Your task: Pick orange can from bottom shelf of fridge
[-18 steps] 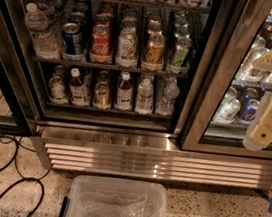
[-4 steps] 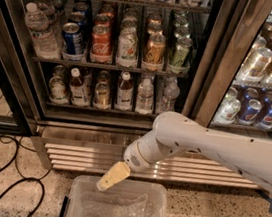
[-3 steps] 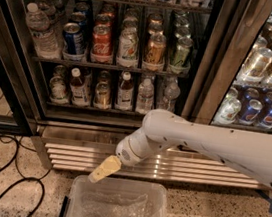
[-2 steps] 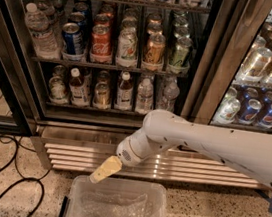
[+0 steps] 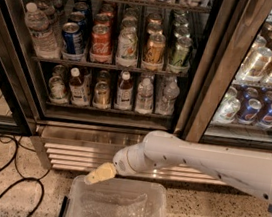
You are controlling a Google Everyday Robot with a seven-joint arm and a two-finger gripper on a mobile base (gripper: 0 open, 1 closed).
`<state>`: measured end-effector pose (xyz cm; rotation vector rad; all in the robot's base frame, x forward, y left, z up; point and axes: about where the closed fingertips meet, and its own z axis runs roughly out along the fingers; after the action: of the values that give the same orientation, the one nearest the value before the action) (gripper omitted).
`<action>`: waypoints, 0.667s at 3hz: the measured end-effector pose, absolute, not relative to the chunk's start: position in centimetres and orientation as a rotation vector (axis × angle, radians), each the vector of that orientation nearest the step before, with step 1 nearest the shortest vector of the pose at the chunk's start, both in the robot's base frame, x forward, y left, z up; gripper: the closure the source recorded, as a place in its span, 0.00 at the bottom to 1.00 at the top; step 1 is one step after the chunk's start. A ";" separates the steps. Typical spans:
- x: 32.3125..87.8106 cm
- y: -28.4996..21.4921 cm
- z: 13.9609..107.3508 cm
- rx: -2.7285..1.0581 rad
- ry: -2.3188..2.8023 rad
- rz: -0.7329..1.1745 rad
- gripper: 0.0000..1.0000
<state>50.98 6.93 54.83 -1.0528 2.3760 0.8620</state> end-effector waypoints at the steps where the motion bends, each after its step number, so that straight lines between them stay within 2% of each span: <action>1: 51.2 5.7 52.6 -0.899 2.401 0.790 0.00; 2: 52.7 5.3 52.3 -0.783 2.403 0.765 0.00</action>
Offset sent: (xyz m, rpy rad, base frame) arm 0.0007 -0.0098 -0.0196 -0.0035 -0.0244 -0.1045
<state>52.73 5.27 52.33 -0.7826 2.4035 0.7650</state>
